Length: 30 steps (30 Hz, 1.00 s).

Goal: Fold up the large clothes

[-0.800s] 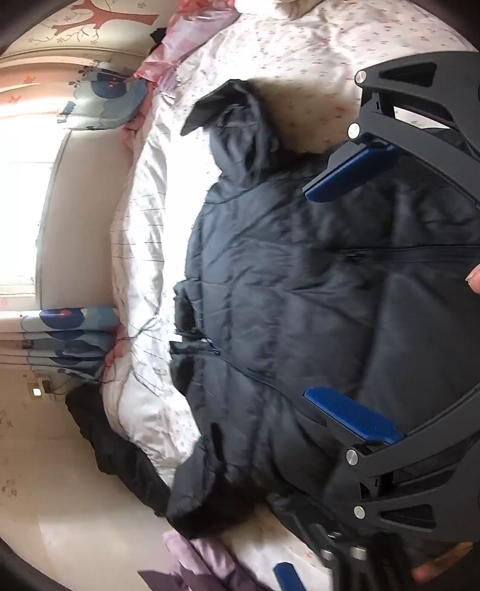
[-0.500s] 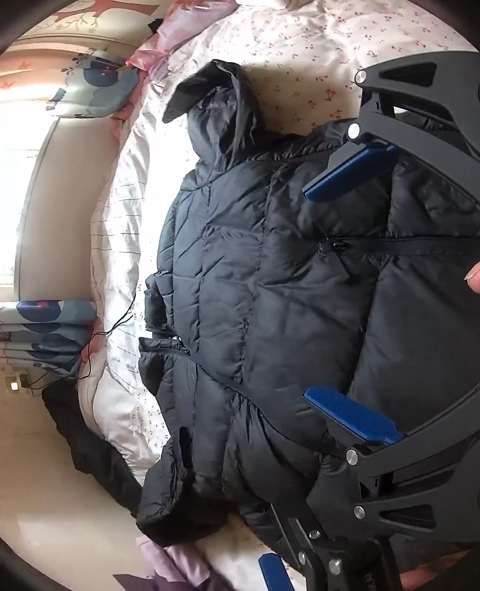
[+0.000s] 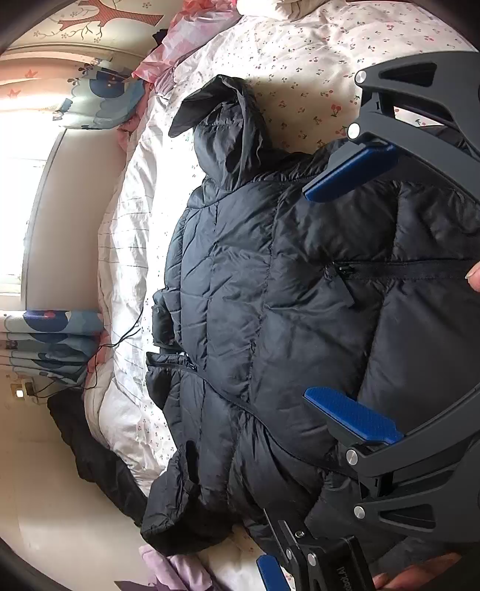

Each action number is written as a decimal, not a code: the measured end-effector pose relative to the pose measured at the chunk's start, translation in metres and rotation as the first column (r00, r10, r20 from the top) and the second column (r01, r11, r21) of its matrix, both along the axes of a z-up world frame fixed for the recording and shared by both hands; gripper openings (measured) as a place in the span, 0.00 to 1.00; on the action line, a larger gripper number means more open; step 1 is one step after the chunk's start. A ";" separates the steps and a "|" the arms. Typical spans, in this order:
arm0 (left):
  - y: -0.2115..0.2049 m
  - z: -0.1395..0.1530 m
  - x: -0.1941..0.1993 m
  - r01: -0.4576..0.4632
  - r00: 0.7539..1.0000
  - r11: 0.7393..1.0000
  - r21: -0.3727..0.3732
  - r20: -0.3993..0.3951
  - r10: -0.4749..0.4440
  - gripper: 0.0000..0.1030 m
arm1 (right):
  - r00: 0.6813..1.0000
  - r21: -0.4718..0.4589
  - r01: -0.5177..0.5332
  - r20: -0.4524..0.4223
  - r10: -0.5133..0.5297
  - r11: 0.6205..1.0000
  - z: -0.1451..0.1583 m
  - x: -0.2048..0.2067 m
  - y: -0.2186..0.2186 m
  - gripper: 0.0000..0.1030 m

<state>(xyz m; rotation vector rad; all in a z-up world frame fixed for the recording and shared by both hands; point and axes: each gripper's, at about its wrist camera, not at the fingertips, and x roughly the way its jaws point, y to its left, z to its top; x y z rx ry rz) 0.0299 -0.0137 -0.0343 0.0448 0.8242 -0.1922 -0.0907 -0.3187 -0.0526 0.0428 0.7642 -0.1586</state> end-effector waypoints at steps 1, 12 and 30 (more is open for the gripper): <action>-0.001 -0.001 0.001 0.004 1.000 1.000 -0.005 -0.003 -0.004 0.94 | 1.000 0.002 0.003 0.002 -0.003 1.000 0.000 0.000 -0.002 0.94; -0.009 -0.012 0.010 -0.031 0.999 0.999 -0.035 -0.044 0.030 0.94 | 1.000 0.030 0.007 0.023 -0.008 1.000 -0.002 -0.001 -0.009 0.94; -0.025 -0.011 0.008 -0.034 0.999 0.997 0.072 0.002 0.034 0.94 | 0.998 0.064 0.007 0.057 -0.010 0.998 0.000 -0.006 -0.019 0.94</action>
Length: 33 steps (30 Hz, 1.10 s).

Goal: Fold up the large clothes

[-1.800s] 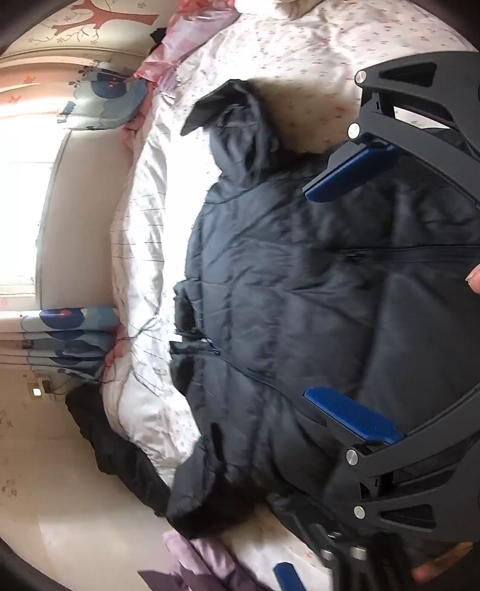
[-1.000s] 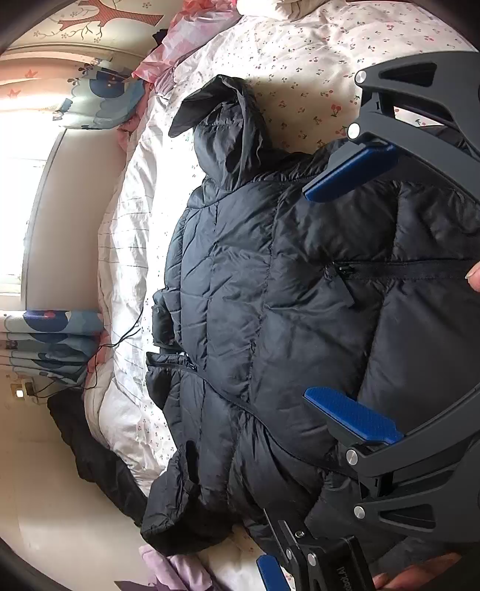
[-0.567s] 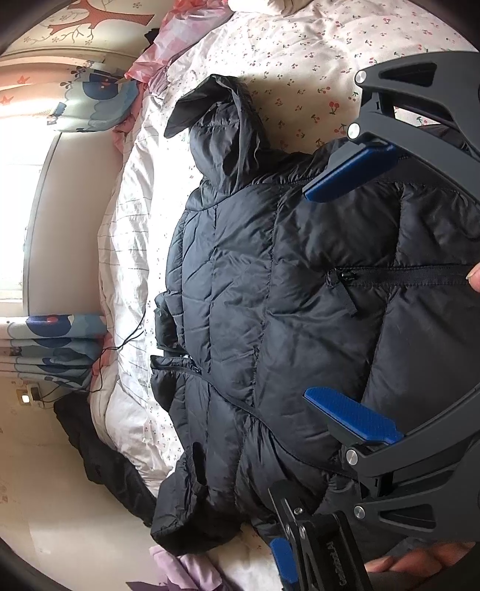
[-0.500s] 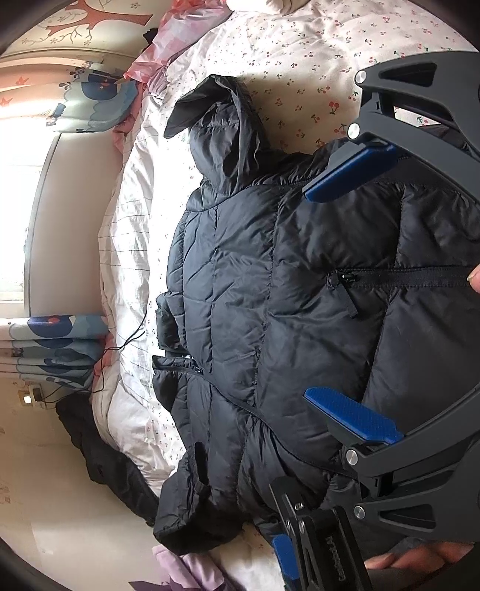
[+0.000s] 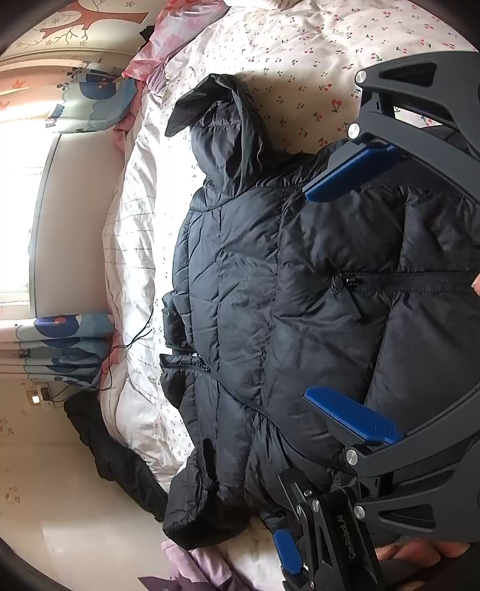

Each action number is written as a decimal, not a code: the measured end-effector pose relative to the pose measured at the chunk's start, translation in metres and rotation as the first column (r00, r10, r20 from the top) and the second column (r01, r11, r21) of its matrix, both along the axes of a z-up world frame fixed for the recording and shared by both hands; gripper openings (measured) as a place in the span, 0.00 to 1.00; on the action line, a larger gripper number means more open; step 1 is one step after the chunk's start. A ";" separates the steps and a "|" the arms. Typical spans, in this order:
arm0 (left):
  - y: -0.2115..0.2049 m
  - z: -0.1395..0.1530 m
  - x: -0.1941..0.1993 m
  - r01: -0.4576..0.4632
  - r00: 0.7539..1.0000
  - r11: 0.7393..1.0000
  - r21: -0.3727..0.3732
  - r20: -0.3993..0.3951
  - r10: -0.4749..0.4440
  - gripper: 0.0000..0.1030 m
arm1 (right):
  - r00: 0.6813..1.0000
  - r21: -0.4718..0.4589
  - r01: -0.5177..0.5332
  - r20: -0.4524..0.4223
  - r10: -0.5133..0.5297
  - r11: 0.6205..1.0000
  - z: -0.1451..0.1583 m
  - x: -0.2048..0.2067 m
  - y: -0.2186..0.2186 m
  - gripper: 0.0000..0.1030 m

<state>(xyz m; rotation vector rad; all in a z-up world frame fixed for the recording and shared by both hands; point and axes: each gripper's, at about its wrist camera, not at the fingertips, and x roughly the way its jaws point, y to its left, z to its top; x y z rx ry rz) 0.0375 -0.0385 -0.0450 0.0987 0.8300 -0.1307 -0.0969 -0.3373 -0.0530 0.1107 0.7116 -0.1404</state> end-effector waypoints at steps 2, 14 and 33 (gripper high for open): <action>0.000 0.001 0.000 0.005 1.000 1.000 0.004 0.001 -0.005 0.94 | 1.000 -0.003 0.012 -0.004 -0.012 1.000 0.000 0.001 -0.003 0.94; 0.000 -0.002 0.002 0.007 1.000 1.000 -0.003 -0.008 -0.007 0.94 | 1.000 0.001 0.013 -0.024 -0.013 1.000 -0.008 0.003 -0.007 0.94; -0.003 -0.002 0.001 0.017 1.000 1.000 -0.009 -0.012 -0.017 0.94 | 0.999 -0.087 0.006 -0.038 -0.009 0.996 -0.029 0.009 0.004 0.94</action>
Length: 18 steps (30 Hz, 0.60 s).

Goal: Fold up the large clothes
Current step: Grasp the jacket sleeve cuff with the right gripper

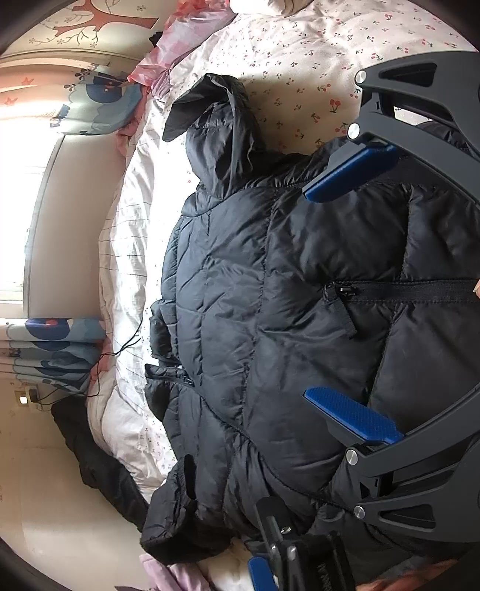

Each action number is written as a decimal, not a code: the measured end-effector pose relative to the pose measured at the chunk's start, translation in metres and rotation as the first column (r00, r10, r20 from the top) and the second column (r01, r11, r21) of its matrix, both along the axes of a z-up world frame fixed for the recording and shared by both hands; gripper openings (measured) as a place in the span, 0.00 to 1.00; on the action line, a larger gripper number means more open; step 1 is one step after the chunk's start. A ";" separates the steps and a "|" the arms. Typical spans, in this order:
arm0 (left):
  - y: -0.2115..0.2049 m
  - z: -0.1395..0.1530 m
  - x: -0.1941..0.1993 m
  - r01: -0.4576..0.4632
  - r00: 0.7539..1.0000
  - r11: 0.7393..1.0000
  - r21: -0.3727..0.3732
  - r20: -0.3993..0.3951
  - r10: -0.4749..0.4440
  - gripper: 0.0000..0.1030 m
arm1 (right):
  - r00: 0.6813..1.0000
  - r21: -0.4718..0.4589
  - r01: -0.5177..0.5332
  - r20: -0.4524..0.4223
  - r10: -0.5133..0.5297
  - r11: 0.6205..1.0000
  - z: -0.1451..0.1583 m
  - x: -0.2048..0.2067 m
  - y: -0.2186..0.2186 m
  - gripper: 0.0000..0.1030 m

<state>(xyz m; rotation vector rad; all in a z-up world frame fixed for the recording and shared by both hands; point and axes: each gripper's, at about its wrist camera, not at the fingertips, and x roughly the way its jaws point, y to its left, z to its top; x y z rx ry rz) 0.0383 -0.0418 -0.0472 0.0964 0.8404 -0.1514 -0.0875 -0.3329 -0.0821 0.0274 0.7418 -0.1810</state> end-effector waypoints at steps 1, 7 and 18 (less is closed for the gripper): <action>0.000 0.000 0.000 0.001 1.000 1.000 0.000 0.000 -0.001 0.94 | 1.000 -0.005 -0.003 -0.005 0.003 1.000 -0.002 0.001 0.001 0.94; 0.002 0.001 0.002 0.003 1.000 1.000 -0.007 -0.005 -0.003 0.94 | 0.994 -0.053 -0.053 -0.100 0.048 0.997 -0.032 0.000 0.013 0.94; 0.010 -0.001 0.014 -0.003 1.000 0.999 -0.038 -0.031 0.002 0.94 | 0.991 0.136 -0.071 -0.099 0.085 0.988 -0.004 0.009 -0.026 0.94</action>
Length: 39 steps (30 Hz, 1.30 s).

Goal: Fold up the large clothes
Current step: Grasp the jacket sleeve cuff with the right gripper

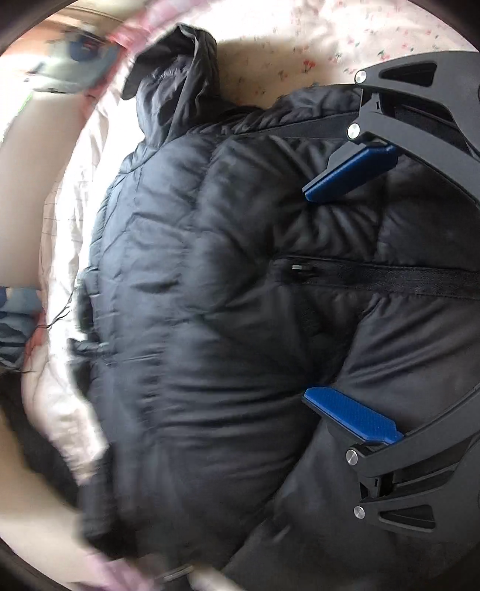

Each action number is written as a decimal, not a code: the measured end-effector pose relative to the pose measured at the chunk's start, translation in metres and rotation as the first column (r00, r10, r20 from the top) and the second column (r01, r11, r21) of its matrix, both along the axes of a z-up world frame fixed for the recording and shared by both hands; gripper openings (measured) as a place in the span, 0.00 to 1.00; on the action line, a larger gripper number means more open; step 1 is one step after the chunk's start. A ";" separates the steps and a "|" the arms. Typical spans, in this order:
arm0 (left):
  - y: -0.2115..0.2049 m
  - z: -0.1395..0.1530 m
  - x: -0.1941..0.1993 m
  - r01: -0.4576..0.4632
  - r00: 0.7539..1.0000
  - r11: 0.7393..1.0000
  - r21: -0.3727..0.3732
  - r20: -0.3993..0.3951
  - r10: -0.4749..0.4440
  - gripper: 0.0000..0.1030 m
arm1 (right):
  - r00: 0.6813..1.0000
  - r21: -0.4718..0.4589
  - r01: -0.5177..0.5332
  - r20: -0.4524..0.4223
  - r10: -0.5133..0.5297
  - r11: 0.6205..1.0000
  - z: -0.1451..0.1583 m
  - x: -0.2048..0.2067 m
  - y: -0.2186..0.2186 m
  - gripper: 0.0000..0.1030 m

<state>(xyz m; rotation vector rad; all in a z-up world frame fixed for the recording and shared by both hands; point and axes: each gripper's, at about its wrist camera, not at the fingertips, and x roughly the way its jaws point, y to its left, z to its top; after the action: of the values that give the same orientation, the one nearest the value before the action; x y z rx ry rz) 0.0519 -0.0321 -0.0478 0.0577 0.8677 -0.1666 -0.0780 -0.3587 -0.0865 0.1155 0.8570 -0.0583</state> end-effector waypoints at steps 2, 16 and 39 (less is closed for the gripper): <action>0.000 -0.002 0.003 0.002 1.000 1.000 -0.008 -0.013 -0.002 0.94 | 0.995 -0.023 0.061 0.082 -0.059 0.998 0.029 -0.007 -0.022 0.94; -0.021 -0.022 0.011 0.037 0.997 0.999 0.037 -0.066 -0.034 0.94 | 0.952 -0.353 0.265 -0.053 -0.302 0.897 0.080 0.160 -0.268 0.94; -0.031 -0.029 0.015 0.025 0.997 0.998 0.065 -0.079 -0.020 0.94 | 0.789 0.654 0.493 -0.059 -0.611 0.574 -0.041 -0.064 -0.494 0.61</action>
<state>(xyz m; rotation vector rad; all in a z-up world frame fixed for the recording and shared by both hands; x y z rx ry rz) 0.0665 -0.0636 -0.0769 0.1232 0.9509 -0.1622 -0.1423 -0.8527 -0.1278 1.0472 0.5985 -0.3484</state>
